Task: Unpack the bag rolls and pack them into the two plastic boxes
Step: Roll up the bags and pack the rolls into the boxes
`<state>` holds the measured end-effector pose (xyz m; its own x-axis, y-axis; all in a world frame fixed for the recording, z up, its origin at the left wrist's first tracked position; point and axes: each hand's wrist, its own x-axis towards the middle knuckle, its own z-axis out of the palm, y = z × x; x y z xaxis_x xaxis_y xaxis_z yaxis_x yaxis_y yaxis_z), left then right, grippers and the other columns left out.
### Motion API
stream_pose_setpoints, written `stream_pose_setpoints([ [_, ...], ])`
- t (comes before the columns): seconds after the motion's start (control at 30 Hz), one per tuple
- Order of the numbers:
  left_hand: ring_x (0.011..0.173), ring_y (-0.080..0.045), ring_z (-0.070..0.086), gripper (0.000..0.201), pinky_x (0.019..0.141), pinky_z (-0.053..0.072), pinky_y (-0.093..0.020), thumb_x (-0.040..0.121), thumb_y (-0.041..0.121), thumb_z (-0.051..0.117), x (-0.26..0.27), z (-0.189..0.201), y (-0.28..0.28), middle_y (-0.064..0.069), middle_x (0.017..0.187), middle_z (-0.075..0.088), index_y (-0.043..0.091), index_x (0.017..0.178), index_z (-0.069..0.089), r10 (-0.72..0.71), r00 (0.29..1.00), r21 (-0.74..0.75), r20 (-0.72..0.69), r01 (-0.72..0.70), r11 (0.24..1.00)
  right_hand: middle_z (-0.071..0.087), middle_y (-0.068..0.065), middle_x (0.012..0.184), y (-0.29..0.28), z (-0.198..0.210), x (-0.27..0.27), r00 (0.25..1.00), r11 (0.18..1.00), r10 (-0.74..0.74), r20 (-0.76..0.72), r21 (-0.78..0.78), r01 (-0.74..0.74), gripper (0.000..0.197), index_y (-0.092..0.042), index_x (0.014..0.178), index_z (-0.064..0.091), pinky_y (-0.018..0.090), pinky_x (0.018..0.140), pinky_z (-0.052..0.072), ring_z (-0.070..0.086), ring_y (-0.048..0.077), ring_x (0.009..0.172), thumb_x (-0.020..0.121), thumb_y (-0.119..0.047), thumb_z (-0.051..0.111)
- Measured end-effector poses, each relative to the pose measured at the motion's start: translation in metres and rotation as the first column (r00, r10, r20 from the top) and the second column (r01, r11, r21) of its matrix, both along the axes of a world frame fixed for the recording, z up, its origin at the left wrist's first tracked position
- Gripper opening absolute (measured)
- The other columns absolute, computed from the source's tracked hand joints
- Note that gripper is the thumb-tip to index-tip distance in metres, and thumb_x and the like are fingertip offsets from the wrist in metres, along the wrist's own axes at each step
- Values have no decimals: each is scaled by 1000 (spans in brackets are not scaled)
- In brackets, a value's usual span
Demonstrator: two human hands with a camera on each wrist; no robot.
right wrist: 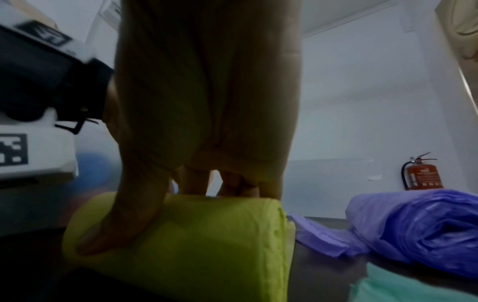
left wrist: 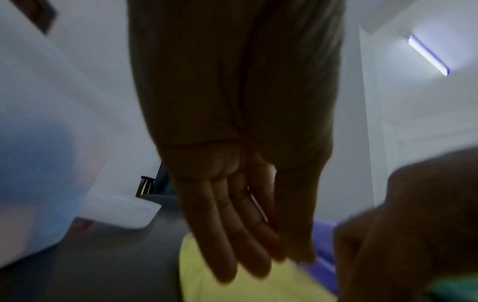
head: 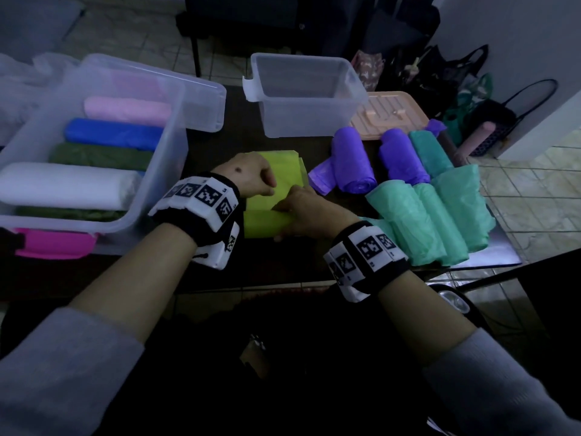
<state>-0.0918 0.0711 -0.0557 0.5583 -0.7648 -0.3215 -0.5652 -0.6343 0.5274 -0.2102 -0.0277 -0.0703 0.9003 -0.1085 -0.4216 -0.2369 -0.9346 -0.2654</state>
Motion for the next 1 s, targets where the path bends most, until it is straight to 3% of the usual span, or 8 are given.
stream_pose_setpoints([
  [0.13,100,-15,63,22,96,49,-36,80,10,71,-6,17,4,1,101,69,22,98,70,-29,994,110,-108,41,993,55,8,129,-6,6,8,994,991,-100,39,93,96,73,-14,138,45,23,89,36,50,21,120,75,-30,77],
  [0.2,104,-16,62,34,98,48,-37,77,8,73,-11,19,6,2,105,68,20,109,68,-35,995,162,-92,50,985,59,6,123,-10,7,12,986,977,-155,55,159,144,64,-14,130,50,21,83,37,54,19,113,74,-27,78],
  [0.33,110,-16,58,50,98,47,-34,74,12,77,-20,16,9,0,117,65,18,121,62,-20,999,161,-26,24,987,60,6,122,-13,6,14,988,982,-143,65,131,134,51,-10,124,58,21,83,38,55,19,112,80,-31,72],
  [0.47,114,-22,55,62,93,49,-36,70,19,81,-23,13,8,-4,126,58,19,127,57,-25,1000,229,12,22,973,58,5,117,-9,5,13,974,990,-130,186,76,118,44,-14,123,57,23,84,37,51,16,104,83,-30,69],
  [0.53,113,-24,55,66,87,50,-36,68,20,82,-24,10,6,-6,127,56,18,128,55,-40,999,263,33,29,964,55,7,118,-5,5,10,971,994,-106,214,10,106,39,-15,122,56,28,90,41,49,20,110,87,-30,64],
  [0.67,104,-28,59,58,71,50,-31,73,12,78,-25,8,2,-12,123,56,19,127,57,-69,990,296,119,31,955,49,12,123,4,1,1,984,996,-41,173,-67,53,54,-11,129,52,42,97,44,46,28,117,81,-30,69],
  [0.83,108,-24,57,65,83,52,-33,69,16,81,-22,9,4,-6,126,57,25,128,56,-128,991,352,44,105,930,48,12,124,12,-1,-8,982,985,28,185,-171,4,50,-8,130,49,40,94,43,46,29,117,85,-23,64],
  [1.0,119,-21,51,70,100,46,-38,77,21,75,-25,7,12,-1,134,53,21,139,42,-163,985,392,-57,172,904,49,12,126,14,3,-8,998,996,32,49,-79,-28,47,-10,132,49,36,95,40,47,27,119,88,-21,60],
])
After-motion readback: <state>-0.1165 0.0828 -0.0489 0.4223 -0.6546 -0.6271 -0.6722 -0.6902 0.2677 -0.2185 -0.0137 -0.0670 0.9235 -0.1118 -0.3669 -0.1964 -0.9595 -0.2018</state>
